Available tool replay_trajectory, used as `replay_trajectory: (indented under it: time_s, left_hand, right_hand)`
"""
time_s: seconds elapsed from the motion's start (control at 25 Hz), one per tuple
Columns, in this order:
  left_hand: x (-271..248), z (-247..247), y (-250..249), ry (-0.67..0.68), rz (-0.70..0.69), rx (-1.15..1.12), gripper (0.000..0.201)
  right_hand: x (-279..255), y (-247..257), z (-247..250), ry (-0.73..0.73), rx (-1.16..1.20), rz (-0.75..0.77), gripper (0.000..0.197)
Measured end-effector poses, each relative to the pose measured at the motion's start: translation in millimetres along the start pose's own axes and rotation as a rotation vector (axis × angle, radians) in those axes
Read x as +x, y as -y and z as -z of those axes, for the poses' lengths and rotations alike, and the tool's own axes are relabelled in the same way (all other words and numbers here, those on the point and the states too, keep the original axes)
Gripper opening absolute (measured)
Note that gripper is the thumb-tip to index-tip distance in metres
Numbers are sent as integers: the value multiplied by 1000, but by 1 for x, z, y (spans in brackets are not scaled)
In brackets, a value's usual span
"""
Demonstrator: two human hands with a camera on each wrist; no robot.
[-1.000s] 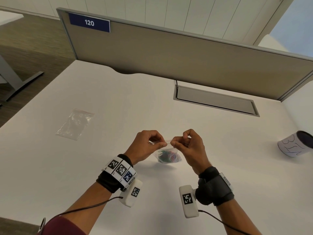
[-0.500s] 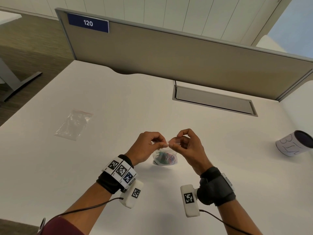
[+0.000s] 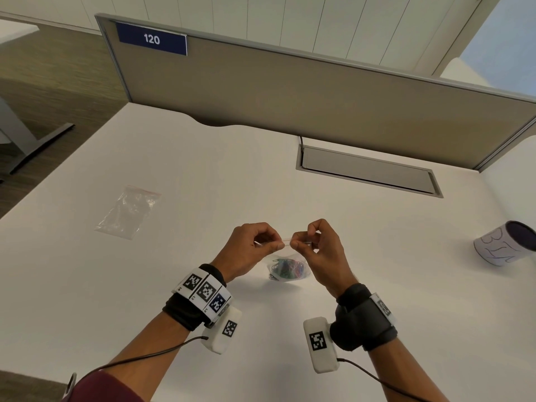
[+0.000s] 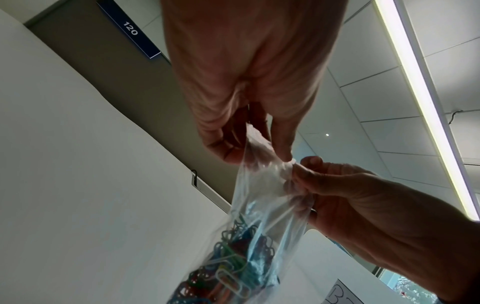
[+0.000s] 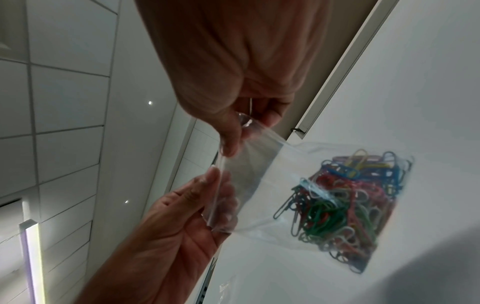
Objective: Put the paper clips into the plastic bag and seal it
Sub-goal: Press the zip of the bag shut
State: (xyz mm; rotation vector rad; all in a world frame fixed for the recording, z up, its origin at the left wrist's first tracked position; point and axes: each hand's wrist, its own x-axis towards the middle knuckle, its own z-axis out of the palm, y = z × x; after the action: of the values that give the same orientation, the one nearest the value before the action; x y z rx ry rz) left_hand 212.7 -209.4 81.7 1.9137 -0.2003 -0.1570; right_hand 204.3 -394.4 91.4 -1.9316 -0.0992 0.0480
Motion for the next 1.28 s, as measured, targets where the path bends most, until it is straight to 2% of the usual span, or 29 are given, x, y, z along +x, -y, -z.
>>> replay_trajectory:
  time_s: [0.32,0.44,0.64,0.96,1.12,1.28]
  left_hand:
    - [2,-6,3,45,-28,120,12]
    - [1,-6,1,44,-55,130,12]
    - [0,-7,-3,50,-75,108,9]
    - [-5,-4,2,-21,-25,25,11]
    - [-6,-1,4,-38,1,-13,7]
    - [-4,-5,2,-56,-38,36,4]
  right_hand:
    - [-2,-1,2,-21,109,-39,27]
    - [-4,-2,4,16,119,-53,24]
    - [-5,1,7,98,178,-67,31]
    - [-3,-4,3,-24,118,-14,26]
    - [-3,-5,6,-28,109,-16,27]
    - [-4,-6,6,-27,143,-26,25]
